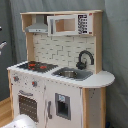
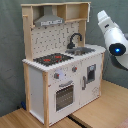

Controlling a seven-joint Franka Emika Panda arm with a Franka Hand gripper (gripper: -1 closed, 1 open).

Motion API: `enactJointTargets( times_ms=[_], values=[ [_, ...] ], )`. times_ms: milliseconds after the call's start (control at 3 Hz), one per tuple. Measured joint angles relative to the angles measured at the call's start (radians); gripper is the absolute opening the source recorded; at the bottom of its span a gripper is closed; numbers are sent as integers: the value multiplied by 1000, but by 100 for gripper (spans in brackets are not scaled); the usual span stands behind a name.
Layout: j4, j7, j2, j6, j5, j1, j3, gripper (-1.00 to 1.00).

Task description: Play with the kitchen

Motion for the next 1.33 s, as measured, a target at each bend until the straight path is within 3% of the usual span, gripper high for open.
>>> enactJointTargets(
  times_ms=[667,1333],
  values=[
    [-1,171,14,-108,-87,-5,-22,100],
    [-24,354,31,-175,-119,-60,-49,100]
  ],
)
